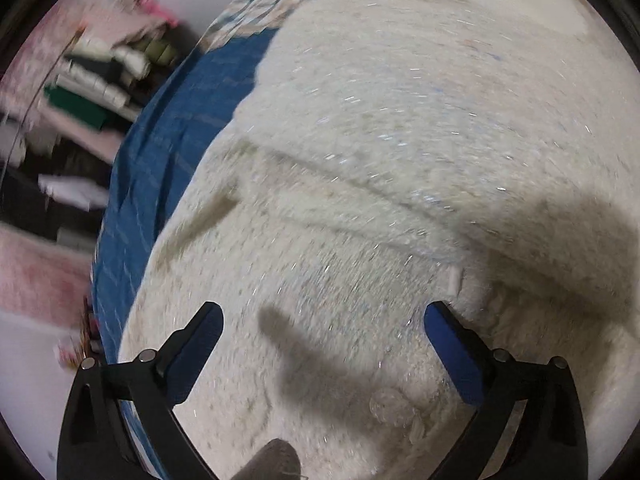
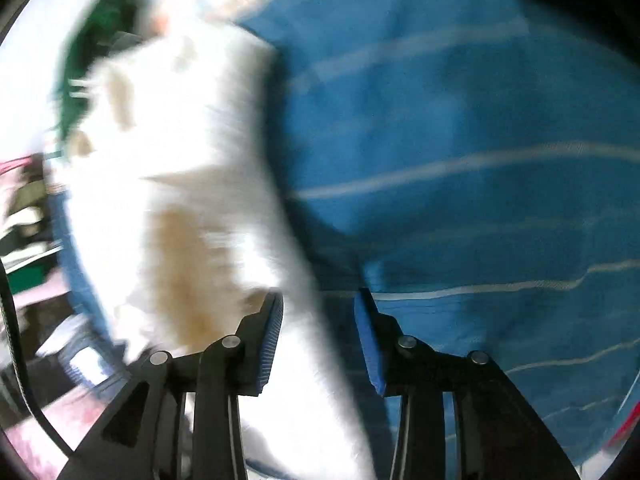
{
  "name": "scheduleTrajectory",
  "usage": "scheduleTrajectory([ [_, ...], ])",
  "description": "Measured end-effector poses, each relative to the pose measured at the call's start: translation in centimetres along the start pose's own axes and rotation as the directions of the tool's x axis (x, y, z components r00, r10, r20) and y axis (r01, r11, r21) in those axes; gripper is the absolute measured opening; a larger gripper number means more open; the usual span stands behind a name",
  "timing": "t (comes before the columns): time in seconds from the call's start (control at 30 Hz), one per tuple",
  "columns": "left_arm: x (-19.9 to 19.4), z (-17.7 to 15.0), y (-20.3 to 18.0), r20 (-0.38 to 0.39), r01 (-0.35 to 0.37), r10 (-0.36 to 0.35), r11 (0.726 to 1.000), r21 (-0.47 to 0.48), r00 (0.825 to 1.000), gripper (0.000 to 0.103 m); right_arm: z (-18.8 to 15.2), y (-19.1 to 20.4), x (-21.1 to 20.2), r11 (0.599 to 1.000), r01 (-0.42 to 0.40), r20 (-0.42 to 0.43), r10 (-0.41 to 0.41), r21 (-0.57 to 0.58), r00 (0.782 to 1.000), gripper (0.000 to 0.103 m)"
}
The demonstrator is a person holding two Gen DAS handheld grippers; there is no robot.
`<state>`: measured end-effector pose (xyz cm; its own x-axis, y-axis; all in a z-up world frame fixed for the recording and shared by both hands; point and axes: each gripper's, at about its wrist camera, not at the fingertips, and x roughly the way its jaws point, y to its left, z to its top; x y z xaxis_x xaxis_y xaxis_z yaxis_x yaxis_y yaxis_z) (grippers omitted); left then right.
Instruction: Fold large clothes
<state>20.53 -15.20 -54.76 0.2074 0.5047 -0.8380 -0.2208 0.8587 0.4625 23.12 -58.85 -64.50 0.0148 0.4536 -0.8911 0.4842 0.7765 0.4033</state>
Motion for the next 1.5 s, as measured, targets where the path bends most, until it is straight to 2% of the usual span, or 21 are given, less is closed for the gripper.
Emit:
scheduleTrajectory([
  [0.07,-0.6,-0.5,0.6,-0.020,-0.015,0.013,0.998,-0.056,1.000,0.103,0.6,0.7,-2.6,0.990,-0.128,0.043,0.131,-0.067,0.990,0.051],
  [0.13,-1.4,-1.1,1.0,-0.025,-0.033,0.030,0.995,-0.099,0.999,0.103,1.9,2.1,-2.7,0.955,-0.267,-0.001,0.269,-0.130,0.963,0.056],
  [0.2,-1.7,-1.7,1.0,-0.028,-0.062,0.059,0.991,-0.116,0.998,0.103,3.1,3.2,-1.1,0.942,-0.290,-0.054,0.285,-0.168,0.957,0.056],
  [0.27,-1.7,-2.2,0.8,-0.037,-0.072,0.069,0.990,-0.121,0.997,0.103,4.0,4.6,0.7,0.949,-0.239,-0.086,0.226,-0.207,0.970,0.055],
  [0.3,-1.6,-2.5,0.7,-0.045,-0.076,0.071,0.989,-0.125,0.996,0.103,4.7,5.1,1.8,0.956,-0.187,-0.097,0.168,-0.228,0.981,0.048],
  [0.33,-1.6,-2.6,0.6,-0.048,-0.077,0.072,0.988,-0.130,0.996,0.103,4.4,5.5,2.3,0.959,-0.146,-0.081,0.130,-0.243,0.988,0.020],
  [0.43,-1.5,-3.2,0.8,-0.044,-0.081,0.076,0.986,-0.145,0.996,0.103,3.8,6.6,0.2,0.939,-0.070,-0.014,0.070,-0.336,0.997,0.015],
  [0.53,-1.4,-3.3,1.0,-0.047,-0.080,0.074,0.984,-0.160,0.996,0.103,2.4,7.9,-3.7,0.913,-0.083,0.068,0.120,-0.400,0.990,0.013],
  [0.67,-1.2,-3.2,1.6,-0.055,-0.075,0.066,0.981,-0.178,0.996,0.103,2.5,10.9,-7.0,0.858,-0.017,0.207,0.143,-0.513,0.968,0.012],
  [0.73,-1.5,-3.2,1.7,-0.054,-0.077,0.069,0.981,-0.177,0.996,0.103,4.8,12.9,-4.0,0.864,0.015,0.171,0.083,-0.504,0.982,0.013],
  [0.8,-1.8,-3.5,1.6,-0.057,-0.080,0.071,0.982,-0.169,0.996,0.103,6.9,11.5,-1.0,0.895,0.047,0.082,-0.011,-0.444,0.997,0.022],
  [0.87,-2.3,-3.9,1.6,-0.050,-0.090,0.083,0.983,-0.160,0.995,0.103,8.2,9.4,-0.1,0.911,0.111,0.084,-0.084,-0.397,0.993,0.045],
  [0.97,-2.8,-4.7,1.1,-0.016,-0.172,0.172,0.978,-0.116,0.985,0.103,7.4,8.6,-2.7,0.915,0.102,0.161,-0.042,-0.389,0.986,0.046],
  [1.03,-2.3,-5.2,0.4,-0.010,-0.237,0.237,0.969,-0.070,0.971,0.103,5.7,9.0,-5.3,0.900,0.098,0.252,0.013,-0.425,0.968,0.046],
  [1.1,-1.3,-5.6,-0.3,-0.015,-0.269,0.268,0.963,-0.035,0.963,0.103,4.3,9.9,-5.9,0.872,0.010,0.208,0.106,-0.490,0.972,0.046],
  [1.2,-0.9,-5.5,-0.5,-0.009,-0.293,0.292,0.956,-0.030,0.956,0.103,3.6,11.4,-3.0,0.834,-0.020,0.146,0.120,-0.552,0.982,0.043],
  [1.23,-0.7,-5.4,-0.5,-0.010,-0.296,0.296,0.955,-0.030,0.955,0.103,3.8,11.8,-1.4,0.825,0.023,0.137,0.066,-0.564,0.988,0.041],
  [1.27,-0.5,-5.4,-0.5,-0.010,-0.299,0.299,0.954,-0.032,0.954,0.103,4.4,11.6,0.4,0.821,0.084,0.123,-0.017,-0.564,0.992,0.030],
  [1.3,-0.4,-5.4,-0.5,-0.009,-0.301,0.301,0.953,-0.031,0.954,0.103,5.4,10.7,2.6,0.821,0.171,0.121,-0.125,-0.545,0.985,0.030],
  [1.43,-0.7,-5.1,-0.8,-0.005,-0.319,0.319,0.948,0.012,0.948,0.103,6.7,10.3,2.7,0.826,0.172,0.090,-0.146,-0.537,0.985,0.031],
  [1.5,-2.0,-5.1,-0.6,0.002,-0.336,0.336,0.942,0.027,0.942,0.103,5.9,10.7,0.8,0.801,0.215,0.129,-0.171,-0.558,0.977,0.043],
])
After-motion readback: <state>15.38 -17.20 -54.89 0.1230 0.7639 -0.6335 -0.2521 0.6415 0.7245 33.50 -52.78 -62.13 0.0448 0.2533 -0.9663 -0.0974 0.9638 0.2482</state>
